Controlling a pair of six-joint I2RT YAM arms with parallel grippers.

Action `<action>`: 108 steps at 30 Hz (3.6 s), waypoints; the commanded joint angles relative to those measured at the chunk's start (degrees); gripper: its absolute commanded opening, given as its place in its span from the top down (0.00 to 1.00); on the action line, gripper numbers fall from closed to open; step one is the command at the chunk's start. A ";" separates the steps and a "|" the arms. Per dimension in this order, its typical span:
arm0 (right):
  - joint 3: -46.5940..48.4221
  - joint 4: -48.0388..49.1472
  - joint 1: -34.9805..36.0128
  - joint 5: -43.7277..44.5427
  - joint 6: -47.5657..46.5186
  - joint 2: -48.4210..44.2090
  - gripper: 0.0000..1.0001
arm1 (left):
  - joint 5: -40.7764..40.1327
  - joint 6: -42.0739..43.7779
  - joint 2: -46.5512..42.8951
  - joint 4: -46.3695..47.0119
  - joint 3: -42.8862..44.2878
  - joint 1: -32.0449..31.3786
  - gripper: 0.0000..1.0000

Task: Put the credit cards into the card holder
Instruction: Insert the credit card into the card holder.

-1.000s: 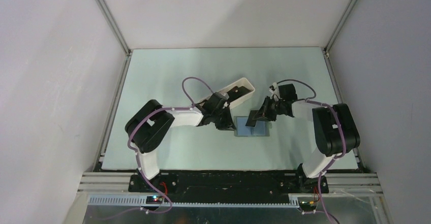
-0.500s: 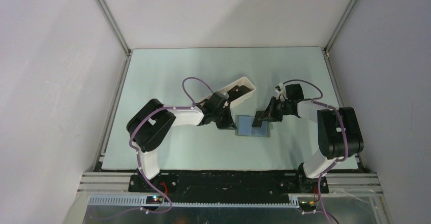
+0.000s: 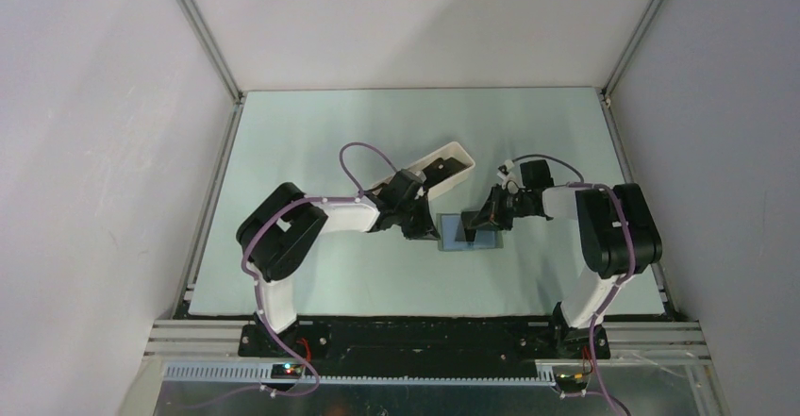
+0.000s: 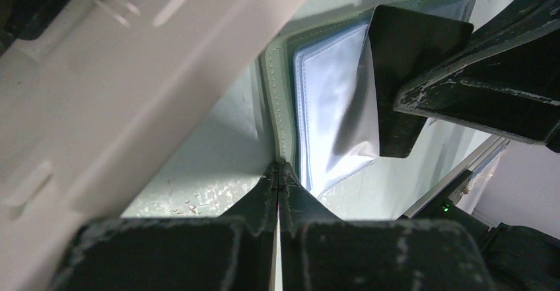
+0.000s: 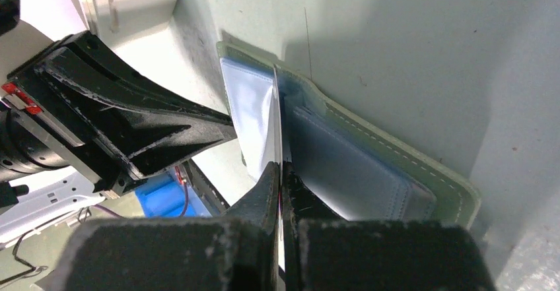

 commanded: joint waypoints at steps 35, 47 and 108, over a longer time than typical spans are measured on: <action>8.12 -20.77 0.21 -8.32 -9.25 8.46 1.00 | -1.83 2.51 5.52 -6.83 0.36 -0.24 1.00; 11.78 -26.08 3.25 -3.87 -12.63 13.88 1.00 | -1.85 3.25 5.69 -8.35 1.63 -0.29 1.00; 6.53 -19.79 5.63 7.83 0.72 -1.35 0.47 | -0.42 2.06 5.18 -10.23 2.60 -0.89 1.00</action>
